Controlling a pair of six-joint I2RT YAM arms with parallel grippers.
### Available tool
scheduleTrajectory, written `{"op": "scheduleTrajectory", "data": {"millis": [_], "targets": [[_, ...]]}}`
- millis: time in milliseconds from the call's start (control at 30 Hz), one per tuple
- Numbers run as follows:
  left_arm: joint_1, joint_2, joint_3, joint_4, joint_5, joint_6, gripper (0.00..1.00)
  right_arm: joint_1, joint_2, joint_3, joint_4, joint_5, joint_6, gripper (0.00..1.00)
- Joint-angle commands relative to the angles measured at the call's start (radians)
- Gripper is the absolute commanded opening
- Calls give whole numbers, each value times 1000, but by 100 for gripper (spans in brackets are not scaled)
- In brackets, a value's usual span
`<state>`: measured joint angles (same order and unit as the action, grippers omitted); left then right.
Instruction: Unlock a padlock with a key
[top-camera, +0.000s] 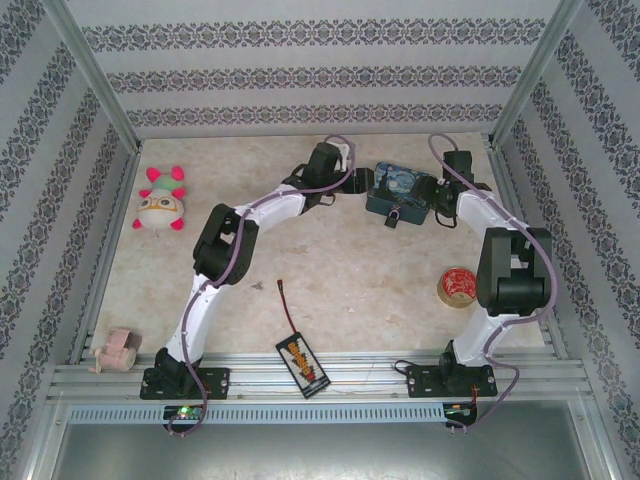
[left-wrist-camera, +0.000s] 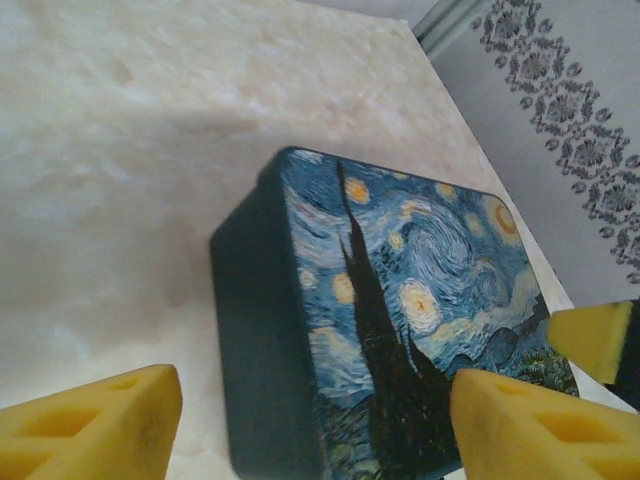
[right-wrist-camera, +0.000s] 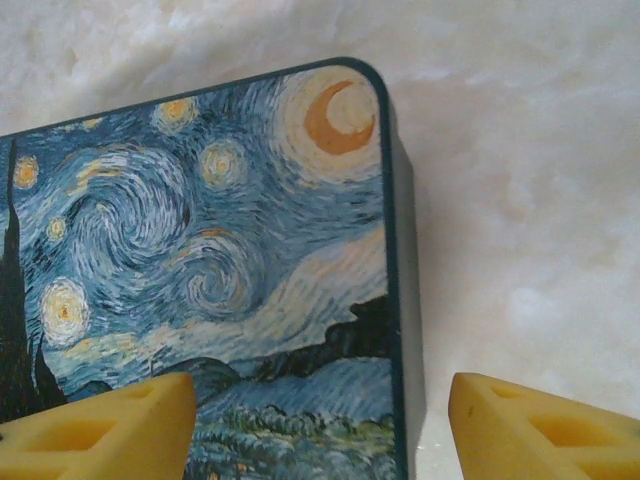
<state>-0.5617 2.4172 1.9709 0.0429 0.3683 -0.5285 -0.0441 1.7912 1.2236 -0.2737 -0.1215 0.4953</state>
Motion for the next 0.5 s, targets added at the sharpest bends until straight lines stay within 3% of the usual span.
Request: {"op": "scheduleTrajectory", "data": {"millis": [0, 233, 367, 467], "targets": [[-22, 55, 93, -107, 26, 24, 67, -7, 45, 49, -26, -49, -5, 66], [-30, 109, 155, -189, -16, 57, 57, 23, 103, 62, -22, -109, -4, 59], [-32, 93, 125, -213, -26, 73, 40, 62, 138, 86, -42, -140, -18, 55], [-33, 24, 6, -148, -47, 80, 31, 103, 166, 111, -66, -156, -36, 52]]}}
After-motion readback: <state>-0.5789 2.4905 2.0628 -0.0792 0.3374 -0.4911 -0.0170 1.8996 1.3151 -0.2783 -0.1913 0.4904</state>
